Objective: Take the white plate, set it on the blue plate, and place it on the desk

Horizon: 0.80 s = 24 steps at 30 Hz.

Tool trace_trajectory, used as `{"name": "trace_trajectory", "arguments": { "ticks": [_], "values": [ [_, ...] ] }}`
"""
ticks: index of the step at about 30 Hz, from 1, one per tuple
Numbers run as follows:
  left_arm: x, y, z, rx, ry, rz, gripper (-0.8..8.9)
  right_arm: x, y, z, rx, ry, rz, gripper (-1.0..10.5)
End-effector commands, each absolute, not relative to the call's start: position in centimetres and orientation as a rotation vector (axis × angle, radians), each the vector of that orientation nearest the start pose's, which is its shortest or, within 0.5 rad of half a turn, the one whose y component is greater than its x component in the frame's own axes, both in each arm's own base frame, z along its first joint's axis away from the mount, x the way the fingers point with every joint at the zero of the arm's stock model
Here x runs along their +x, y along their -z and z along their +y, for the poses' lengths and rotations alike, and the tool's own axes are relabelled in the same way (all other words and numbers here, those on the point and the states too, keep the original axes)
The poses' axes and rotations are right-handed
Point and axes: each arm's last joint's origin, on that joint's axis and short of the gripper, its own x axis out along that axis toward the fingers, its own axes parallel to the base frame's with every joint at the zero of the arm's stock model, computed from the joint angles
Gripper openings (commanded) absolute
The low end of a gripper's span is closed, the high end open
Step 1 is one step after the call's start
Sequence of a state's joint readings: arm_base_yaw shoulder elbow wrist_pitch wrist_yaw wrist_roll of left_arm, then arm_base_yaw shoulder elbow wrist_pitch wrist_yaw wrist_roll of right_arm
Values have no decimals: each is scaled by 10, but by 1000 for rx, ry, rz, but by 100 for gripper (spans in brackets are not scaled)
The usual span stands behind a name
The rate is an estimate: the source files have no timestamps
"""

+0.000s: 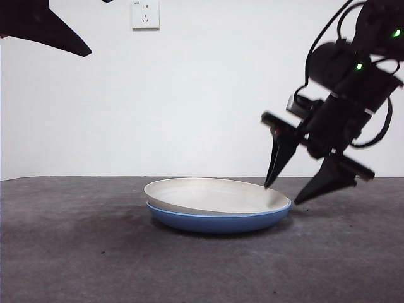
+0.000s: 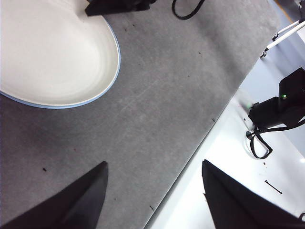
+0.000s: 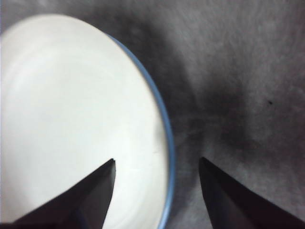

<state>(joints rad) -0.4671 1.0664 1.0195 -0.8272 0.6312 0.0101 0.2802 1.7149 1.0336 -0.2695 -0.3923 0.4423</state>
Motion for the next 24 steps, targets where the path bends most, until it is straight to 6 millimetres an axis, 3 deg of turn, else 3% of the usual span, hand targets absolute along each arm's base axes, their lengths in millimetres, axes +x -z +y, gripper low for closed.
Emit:
{"name": "trace_trajectory", "arguments": {
  "ticks": [1, 8, 12, 17, 24],
  "values": [
    [170, -315, -106, -56, 1048, 893, 308, 322, -208, 100, 412, -433, 1002, 279],
    [171, -316, -107, -56, 1048, 887, 308, 283, -267, 86, 278, -514, 877, 278],
    [171, -316, -107, -56, 1048, 887, 308, 254, -290, 80, 203, -551, 863, 278],
    [171, -316, -107, -56, 1048, 887, 308, 217, -305, 73, 133, -583, 916, 278],
    [171, -316, -107, -56, 1047, 888, 308, 175, -311, 66, 73, -616, 1054, 278]
  ]
}}
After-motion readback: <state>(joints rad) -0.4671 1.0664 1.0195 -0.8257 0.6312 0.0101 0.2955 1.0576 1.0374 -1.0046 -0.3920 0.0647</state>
